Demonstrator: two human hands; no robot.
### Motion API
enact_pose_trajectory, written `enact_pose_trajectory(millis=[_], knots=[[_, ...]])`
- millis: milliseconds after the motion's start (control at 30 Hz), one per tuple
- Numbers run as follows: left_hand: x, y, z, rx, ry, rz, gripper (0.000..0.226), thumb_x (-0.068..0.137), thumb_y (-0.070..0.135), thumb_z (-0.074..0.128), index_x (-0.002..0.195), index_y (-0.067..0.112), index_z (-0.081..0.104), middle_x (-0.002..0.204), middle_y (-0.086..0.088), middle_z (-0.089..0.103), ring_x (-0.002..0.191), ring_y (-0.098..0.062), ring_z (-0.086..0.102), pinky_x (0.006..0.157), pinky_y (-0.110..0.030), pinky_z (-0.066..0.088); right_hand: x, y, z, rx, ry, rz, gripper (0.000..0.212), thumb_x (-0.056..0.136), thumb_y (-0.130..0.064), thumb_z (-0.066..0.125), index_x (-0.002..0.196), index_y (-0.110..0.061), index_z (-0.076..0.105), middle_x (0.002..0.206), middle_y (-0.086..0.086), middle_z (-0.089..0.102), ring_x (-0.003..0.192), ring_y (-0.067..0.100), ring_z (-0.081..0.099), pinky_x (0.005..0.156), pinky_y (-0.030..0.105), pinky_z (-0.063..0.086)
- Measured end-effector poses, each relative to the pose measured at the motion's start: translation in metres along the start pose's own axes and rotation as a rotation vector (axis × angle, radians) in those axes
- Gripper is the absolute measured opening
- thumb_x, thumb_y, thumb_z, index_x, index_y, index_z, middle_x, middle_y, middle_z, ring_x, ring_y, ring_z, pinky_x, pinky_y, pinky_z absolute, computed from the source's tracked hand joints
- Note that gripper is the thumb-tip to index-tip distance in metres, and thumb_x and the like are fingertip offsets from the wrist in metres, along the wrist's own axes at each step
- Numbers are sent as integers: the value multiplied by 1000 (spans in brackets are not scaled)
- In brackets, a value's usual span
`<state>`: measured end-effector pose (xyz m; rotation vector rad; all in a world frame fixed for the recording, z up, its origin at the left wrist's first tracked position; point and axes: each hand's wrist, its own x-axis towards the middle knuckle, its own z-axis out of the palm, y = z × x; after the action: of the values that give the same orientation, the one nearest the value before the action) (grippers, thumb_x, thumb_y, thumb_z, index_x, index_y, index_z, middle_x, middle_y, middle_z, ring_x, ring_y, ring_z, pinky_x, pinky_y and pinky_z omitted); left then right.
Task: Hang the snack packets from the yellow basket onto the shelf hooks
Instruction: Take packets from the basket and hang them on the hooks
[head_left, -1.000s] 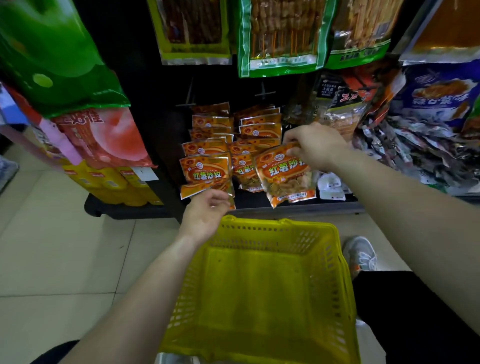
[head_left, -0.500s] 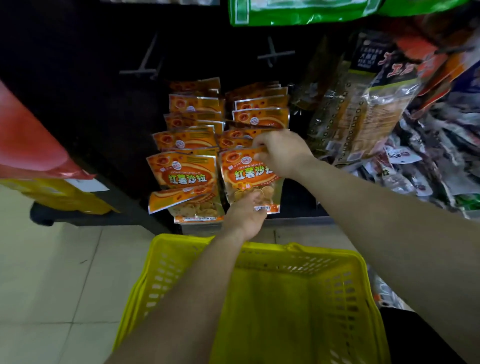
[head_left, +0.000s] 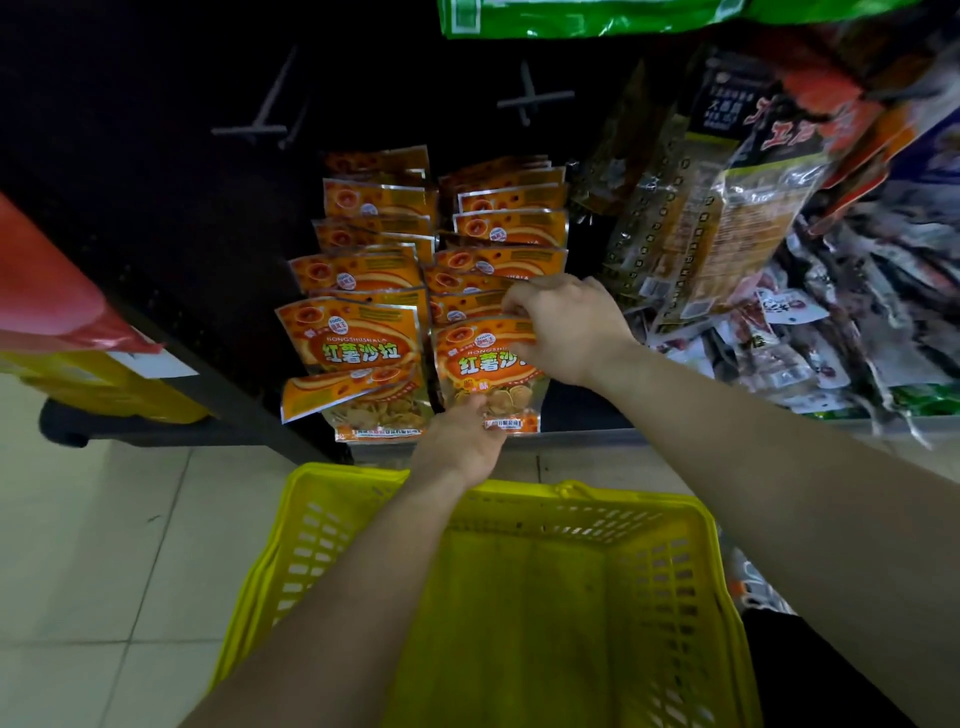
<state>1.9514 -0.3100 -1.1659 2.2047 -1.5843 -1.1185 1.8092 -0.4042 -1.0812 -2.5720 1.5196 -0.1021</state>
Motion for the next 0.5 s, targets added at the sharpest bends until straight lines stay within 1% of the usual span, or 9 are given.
enact_pose_trajectory(millis=[100, 200, 267, 300, 367, 433, 500], knots=[[-2, -2, -2, 34, -39, -26, 61, 96, 43, 55, 152, 35, 32, 147, -2, 51, 112, -31, 63, 93, -46, 54, -10, 9, -3, -5, 17, 38, 50, 85, -41, 70, 131, -27, 53, 128, 3, 58, 120, 29, 53, 101, 46, 42], [-3, 1, -5, 57, -89, -28, 67, 96, 41, 55, 154, 41, 22, 158, -1, 37, 114, -32, 62, 94, -48, 54, -17, 19, -6, 29, 11, 84, 54, 87, -41, 69, 135, -26, 48, 130, 5, 54, 119, 29, 51, 98, 46, 46], [-3, 3, -8, 50, -117, -33, 69, 96, 39, 55, 155, 40, 20, 161, -1, 31, 118, -33, 60, 95, -46, 54, -22, 22, -8, 29, 4, 103, 58, 88, -42, 67, 138, -25, 45, 131, 6, 51, 121, 29, 50, 100, 47, 47], [-4, 3, -11, 42, -122, -27, 68, 97, 37, 55, 156, 38, 21, 162, -2, 30, 118, -32, 60, 93, -42, 54, -24, 22, -10, 28, 2, 110, 61, 88, -43, 67, 140, -24, 43, 132, 7, 50, 123, 30, 49, 101, 48, 46], [-12, 5, -17, 41, -122, 5, 64, 98, 37, 54, 156, 36, 25, 160, -2, 34, 115, -29, 61, 84, -36, 53, -29, 19, -14, 40, 4, 119, 65, 87, -44, 67, 142, -22, 40, 134, 8, 47, 124, 31, 48, 102, 50, 46], [-24, 4, -24, 54, -111, 38, 60, 98, 39, 53, 154, 37, 30, 156, -2, 41, 115, -27, 61, 80, -30, 50, -35, 15, -17, 44, 14, 127, 66, 87, -44, 67, 142, -21, 38, 135, 9, 46, 126, 32, 46, 103, 50, 45], [-36, 3, -33, 34, -103, 48, 53, 98, 38, 54, 149, 38, 38, 147, -2, 51, 106, -25, 65, 75, -28, 49, -44, 10, -21, 28, 38, 130, 65, 88, -44, 65, 142, -20, 38, 135, 10, 45, 126, 33, 45, 103, 49, 45]])
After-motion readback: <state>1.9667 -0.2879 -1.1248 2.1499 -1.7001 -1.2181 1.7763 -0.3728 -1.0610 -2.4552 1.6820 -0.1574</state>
